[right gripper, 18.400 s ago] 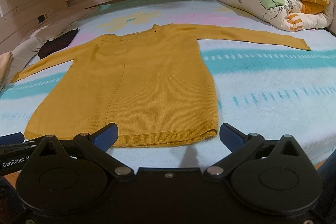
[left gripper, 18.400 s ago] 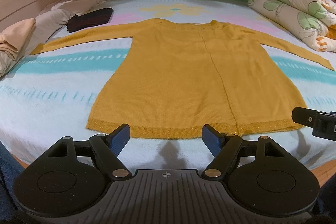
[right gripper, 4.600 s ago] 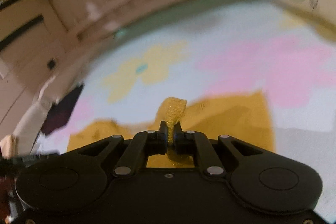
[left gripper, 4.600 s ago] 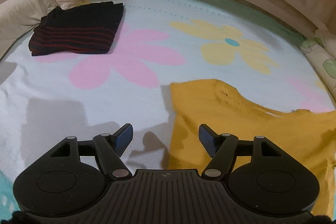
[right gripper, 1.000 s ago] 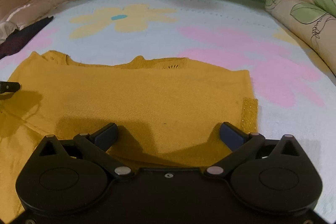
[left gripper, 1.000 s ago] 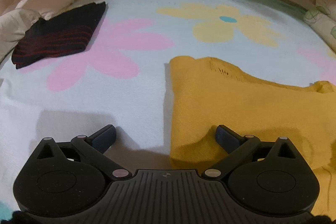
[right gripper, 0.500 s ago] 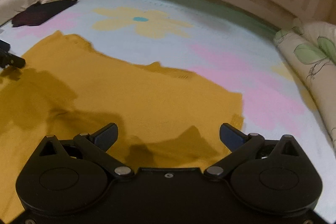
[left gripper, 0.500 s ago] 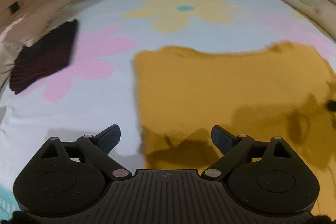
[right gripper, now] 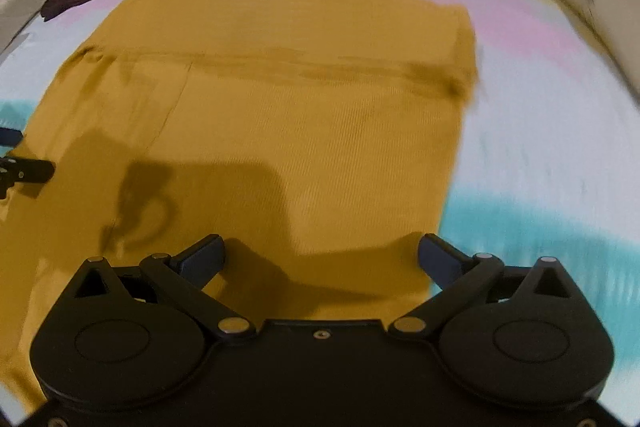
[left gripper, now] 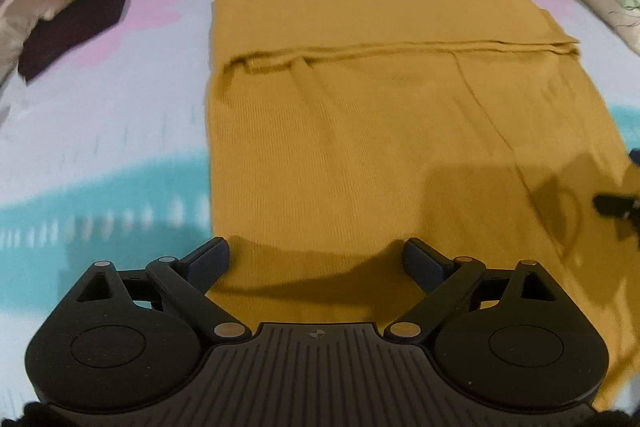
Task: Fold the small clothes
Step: 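Move both open grippers along the sweater to its hem edge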
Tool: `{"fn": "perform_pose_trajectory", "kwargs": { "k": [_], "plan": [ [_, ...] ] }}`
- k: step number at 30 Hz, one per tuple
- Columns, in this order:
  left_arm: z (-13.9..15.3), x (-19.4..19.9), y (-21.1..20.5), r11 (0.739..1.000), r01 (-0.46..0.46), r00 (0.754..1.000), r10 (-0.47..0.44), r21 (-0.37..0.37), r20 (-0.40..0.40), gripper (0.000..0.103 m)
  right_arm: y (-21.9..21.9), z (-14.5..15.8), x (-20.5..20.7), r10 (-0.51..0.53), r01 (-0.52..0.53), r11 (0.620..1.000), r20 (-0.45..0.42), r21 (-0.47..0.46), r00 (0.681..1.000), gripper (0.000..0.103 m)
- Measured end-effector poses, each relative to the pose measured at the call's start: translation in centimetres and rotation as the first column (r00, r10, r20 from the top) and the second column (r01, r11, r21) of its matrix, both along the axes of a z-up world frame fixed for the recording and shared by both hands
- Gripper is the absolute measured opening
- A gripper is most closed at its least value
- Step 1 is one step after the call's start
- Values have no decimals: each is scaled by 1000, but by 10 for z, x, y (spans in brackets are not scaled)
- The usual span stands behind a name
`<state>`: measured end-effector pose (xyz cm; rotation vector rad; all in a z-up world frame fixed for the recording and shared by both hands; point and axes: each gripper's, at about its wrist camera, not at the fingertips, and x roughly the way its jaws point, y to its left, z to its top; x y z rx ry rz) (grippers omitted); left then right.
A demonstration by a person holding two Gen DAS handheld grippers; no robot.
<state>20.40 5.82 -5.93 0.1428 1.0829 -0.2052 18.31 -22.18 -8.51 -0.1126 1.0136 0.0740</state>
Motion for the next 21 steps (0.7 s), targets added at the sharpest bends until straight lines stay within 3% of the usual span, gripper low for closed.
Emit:
{"fn": "perform_pose_trajectory", "kwargs": {
  "k": [10, 17, 21],
  "plan": [
    [4, -71, 21, 997, -60, 998, 60, -44, 3, 95, -8, 6, -76, -39, 39, 997, 0, 64, 999, 103],
    [9, -95, 33, 993, -85, 996, 86, -82, 8, 95, -16, 9, -113, -58, 60, 993, -23, 104, 998, 103],
    [11, -102, 43, 986, -100, 995, 102, -137, 3, 95, -30, 11, -126, -86, 91, 978, -36, 186, 996, 103]
  ]
}}
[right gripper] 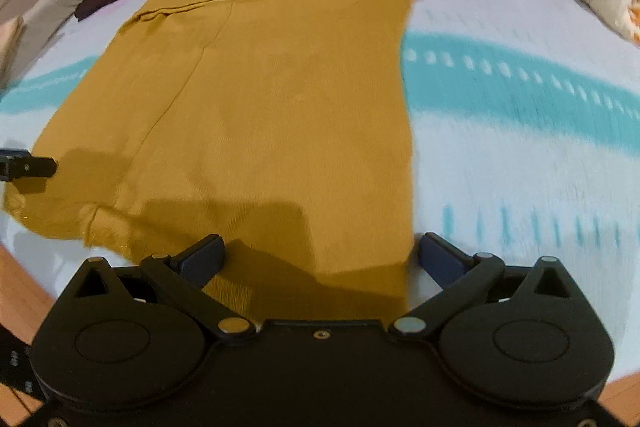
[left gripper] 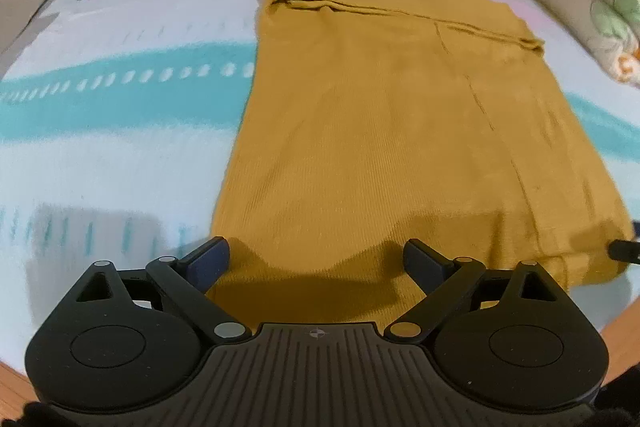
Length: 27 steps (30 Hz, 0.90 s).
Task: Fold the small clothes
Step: 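Move both open grippers along the sweater to its hem edge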
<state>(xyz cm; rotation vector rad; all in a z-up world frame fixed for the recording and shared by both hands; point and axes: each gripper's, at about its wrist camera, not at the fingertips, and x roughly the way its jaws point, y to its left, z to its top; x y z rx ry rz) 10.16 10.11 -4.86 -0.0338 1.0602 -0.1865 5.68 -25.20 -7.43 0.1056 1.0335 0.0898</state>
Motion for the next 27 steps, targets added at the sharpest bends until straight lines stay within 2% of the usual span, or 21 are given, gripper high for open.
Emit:
{"fn": "perform_pose_trajectory", "kwargs": {
  "k": [4, 8, 10, 14, 19, 23, 27],
  "plan": [
    [6, -4, 16, 996, -51, 999, 52, -76, 2, 95, -26, 0, -2, -77, 77, 980, -7, 181, 997, 103],
    [8, -4, 36, 985, -136, 991, 136, -106, -8, 95, -51, -3, 0, -166, 173, 914, -51, 367, 985, 103],
    [8, -3, 45, 975, -175, 985, 174, -139, -18, 95, -59, -6, 3, -188, 200, 884, -71, 423, 980, 103],
    [3, -3, 55, 964, -211, 977, 203, -163, -61, 95, -59, -7, 8, -169, 185, 887, -75, 424, 983, 102],
    [1, -5, 52, 971, -195, 980, 189, -138, -59, 95, -57, -7, 1, -162, 180, 887, -76, 425, 984, 102],
    [1, -7, 54, 965, -201, 979, 194, -167, -60, 95, -57, -6, 0, -160, 177, 889, -76, 422, 984, 102],
    [1, -9, 49, 966, -171, 985, 161, -191, -68, 94, -58, -7, 0, -160, 178, 888, -77, 424, 984, 102]
  ]
}}
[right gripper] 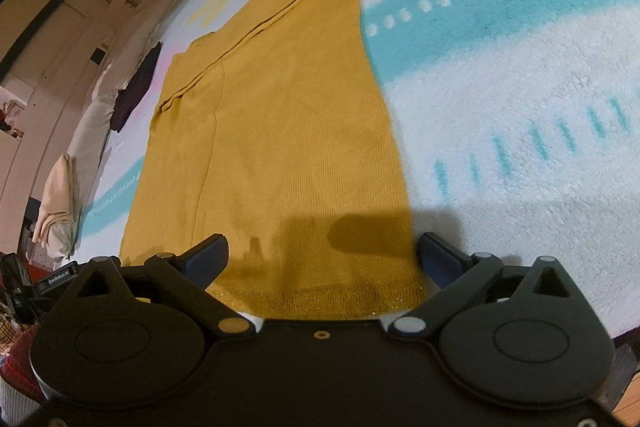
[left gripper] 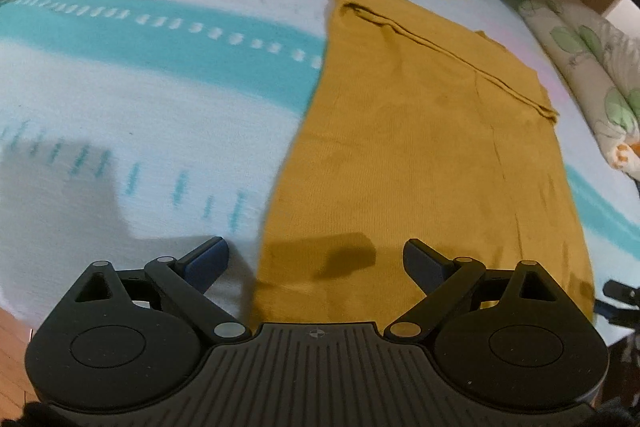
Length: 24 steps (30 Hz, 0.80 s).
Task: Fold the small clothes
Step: 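Move both open grippers along the sweater to its hem edge, then close both grippers on the hem and fold it over toward the collar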
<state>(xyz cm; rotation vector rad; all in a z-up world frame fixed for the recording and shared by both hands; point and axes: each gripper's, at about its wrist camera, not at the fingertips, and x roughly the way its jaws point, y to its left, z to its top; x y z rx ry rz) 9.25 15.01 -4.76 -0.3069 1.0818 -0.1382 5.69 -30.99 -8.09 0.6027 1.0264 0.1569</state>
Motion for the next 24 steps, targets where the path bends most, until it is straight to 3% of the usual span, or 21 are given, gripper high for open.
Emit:
{"fn": "perform_pose_trajectory", "kwargs": {
  "k": [3, 9, 10, 11, 12, 13, 14, 16, 18, 21, 24],
  "plan": [
    [-1, -2, -4, 996, 44, 999, -45, -83, -7, 89, -1, 0, 0, 2, -2, 1000, -2, 4, 1000, 102],
    [-2, -1, -4, 996, 24, 1000, -24, -84, -3, 80, 0, -2, -2, 9, -9, 1000, -6, 18, 1000, 102],
    [-1, -1, -4, 997, 17, 1000, -16, -69, 8, 67, 0, -2, -2, 11, -11, 1000, -4, 20, 1000, 102],
    [0, -2, -5, 999, 11, 1000, -10, -42, 19, 45, 0, -3, -2, 9, -9, 1000, -3, 24, 1000, 102],
    [1, -1, -6, 1000, 3, 1000, -3, -11, 24, 35, 0, -3, -3, 10, -10, 1000, -2, 23, 1000, 101],
    [1, -1, -6, 1000, -7, 1000, 7, 13, 24, 22, 0, -2, -3, 14, -13, 1000, -3, 14, 1000, 93],
    [0, -1, -5, 1000, -15, 1000, 15, 11, 25, 19, 1, -1, -3, 13, -13, 1000, -3, -7, 1000, 86],
    [0, 0, -2, 1000, -19, 999, 20, -20, 29, 11, -1, 1, -5, 2, -2, 999, -5, -39, 1000, 48],
    [2, -1, -1, 999, -18, 999, 20, -43, 44, 5, -5, -5, -3, -2, 2, 1000, -28, -2, 1000, 16],
    [12, -3, -3, 998, -24, 994, 30, -51, 108, 5, -3, -7, -3, 5, -5, 1000, -8, 8, 1000, 15],
    [23, -6, 0, 996, -54, 984, 65, -71, 165, 5, -5, 5, -4, -11, 8, 999, 68, 35, 998, 15]
  ]
}}
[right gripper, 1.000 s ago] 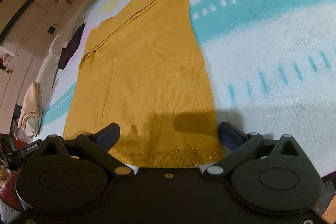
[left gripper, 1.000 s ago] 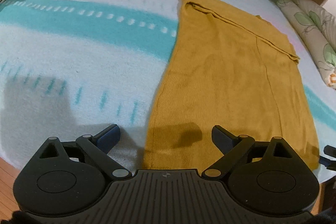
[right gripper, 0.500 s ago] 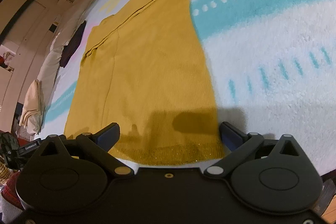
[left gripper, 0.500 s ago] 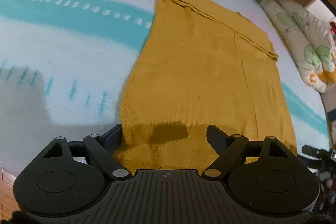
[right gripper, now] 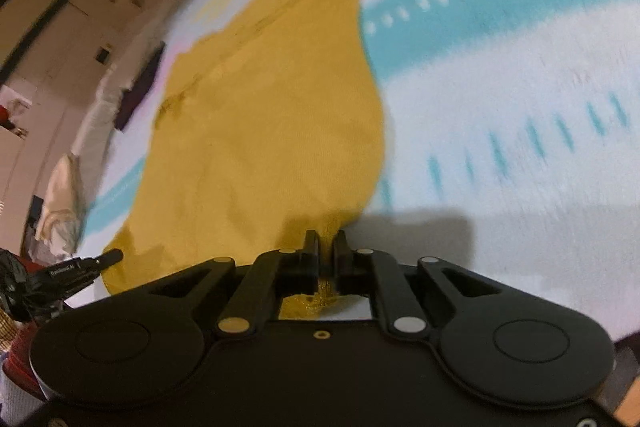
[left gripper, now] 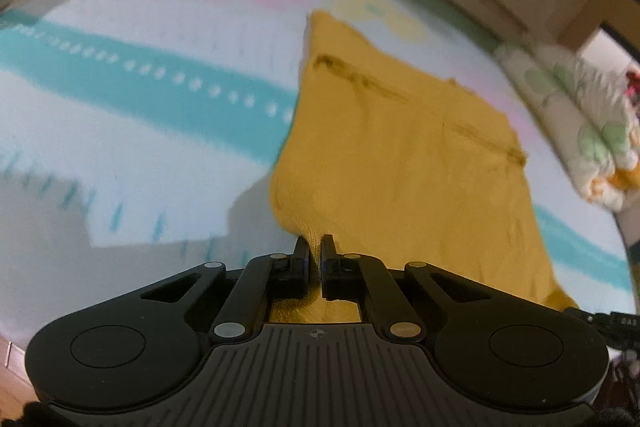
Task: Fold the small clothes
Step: 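Close both grippers on the hem and fold it over toward the collar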
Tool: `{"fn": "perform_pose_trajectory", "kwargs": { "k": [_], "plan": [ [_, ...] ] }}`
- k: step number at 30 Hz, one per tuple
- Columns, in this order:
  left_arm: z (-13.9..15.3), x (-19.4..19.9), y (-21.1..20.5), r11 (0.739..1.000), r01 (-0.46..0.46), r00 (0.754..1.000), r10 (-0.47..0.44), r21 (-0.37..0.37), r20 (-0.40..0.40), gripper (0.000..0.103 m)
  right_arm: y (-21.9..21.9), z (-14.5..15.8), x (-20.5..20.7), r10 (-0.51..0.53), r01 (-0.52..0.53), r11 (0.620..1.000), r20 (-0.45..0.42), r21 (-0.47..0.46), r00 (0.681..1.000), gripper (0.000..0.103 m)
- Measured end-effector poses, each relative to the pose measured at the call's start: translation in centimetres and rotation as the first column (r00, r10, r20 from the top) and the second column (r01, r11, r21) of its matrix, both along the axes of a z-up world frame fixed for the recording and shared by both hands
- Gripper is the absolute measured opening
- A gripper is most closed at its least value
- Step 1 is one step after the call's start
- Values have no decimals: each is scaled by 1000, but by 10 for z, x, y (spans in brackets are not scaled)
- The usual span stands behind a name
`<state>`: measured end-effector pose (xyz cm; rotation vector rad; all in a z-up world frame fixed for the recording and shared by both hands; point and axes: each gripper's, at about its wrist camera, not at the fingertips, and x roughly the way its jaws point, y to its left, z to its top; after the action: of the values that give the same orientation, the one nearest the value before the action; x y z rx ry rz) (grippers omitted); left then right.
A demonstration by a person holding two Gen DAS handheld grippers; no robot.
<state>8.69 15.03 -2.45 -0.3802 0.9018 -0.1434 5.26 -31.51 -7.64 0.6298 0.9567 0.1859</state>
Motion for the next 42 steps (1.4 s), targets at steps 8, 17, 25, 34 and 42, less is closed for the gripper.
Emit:
{"fn": "perform_pose_trajectory", "kwargs": {
  "k": [8, 17, 25, 34, 42],
  "plan": [
    [22, 5, 5, 994, -85, 993, 90, -73, 73, 5, -16, 22, -4, -126, 101, 985, 186, 138, 975, 15],
    [46, 38, 4, 987, -105, 986, 119, -120, 113, 5, -22, 49, 15, -204, 165, 974, 287, 156, 936, 16],
    [72, 84, -10, 996, -54, 984, 65, -76, 163, 5, -28, 64, 54, -219, 185, 973, 303, 138, 927, 16],
    [72, 152, -16, 996, -57, 984, 68, -68, 167, 5, -41, 72, 123, -224, 198, 974, 313, 113, 923, 15],
    [51, 219, -19, 993, -81, 986, 92, -84, 141, 5, -43, 56, 191, -260, 235, 965, 289, 120, 921, 16]
  ]
}}
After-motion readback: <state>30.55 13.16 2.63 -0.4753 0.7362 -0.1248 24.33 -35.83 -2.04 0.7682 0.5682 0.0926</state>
